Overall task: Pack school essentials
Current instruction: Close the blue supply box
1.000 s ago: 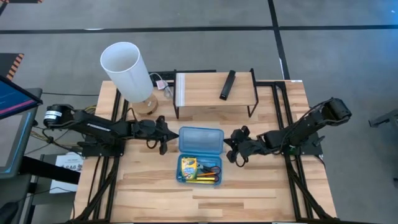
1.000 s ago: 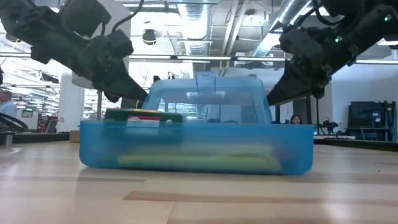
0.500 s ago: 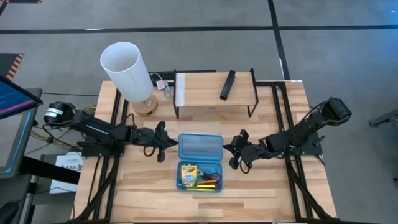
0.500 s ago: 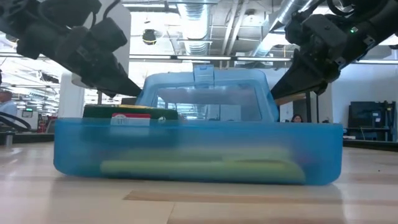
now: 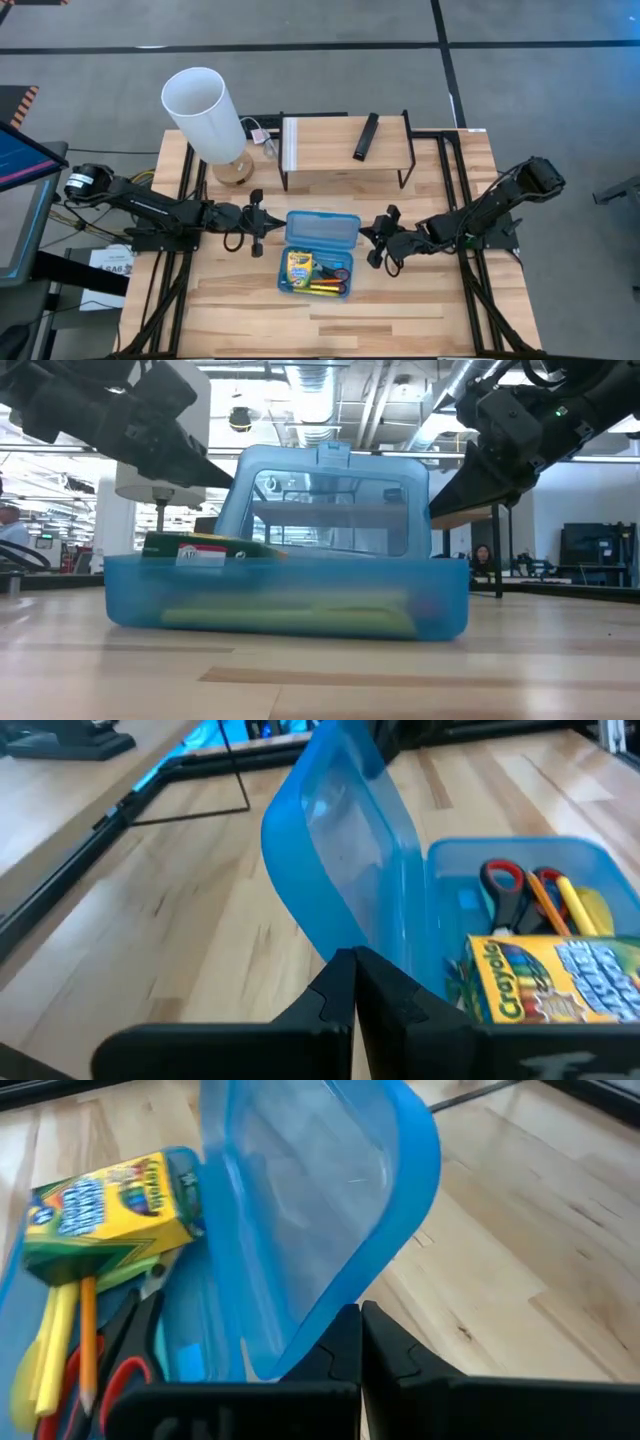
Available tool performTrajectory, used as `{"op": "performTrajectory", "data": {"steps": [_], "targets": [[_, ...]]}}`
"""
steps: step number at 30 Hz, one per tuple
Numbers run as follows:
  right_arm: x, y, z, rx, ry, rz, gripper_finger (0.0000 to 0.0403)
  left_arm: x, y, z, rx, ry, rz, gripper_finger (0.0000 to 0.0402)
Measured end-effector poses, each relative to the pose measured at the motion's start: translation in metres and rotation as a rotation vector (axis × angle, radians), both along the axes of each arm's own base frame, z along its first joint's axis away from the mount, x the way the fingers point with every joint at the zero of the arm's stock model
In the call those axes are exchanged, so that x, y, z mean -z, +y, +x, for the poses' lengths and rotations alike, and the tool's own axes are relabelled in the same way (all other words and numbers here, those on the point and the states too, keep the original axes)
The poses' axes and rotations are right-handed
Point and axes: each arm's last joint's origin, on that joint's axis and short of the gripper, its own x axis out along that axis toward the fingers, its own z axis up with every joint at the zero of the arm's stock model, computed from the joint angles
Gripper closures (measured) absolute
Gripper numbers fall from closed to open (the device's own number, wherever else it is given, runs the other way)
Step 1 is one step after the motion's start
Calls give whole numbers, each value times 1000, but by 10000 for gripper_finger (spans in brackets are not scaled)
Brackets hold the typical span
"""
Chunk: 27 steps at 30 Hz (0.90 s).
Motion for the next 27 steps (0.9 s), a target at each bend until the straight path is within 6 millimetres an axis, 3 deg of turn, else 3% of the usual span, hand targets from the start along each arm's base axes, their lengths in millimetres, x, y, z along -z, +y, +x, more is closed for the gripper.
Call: {"op": "performTrajectory", "data": {"steps": [27], "targets": [[-9,2,6,-133,-15,-214,393,1,-24,-8,67,36,290,402]]}}
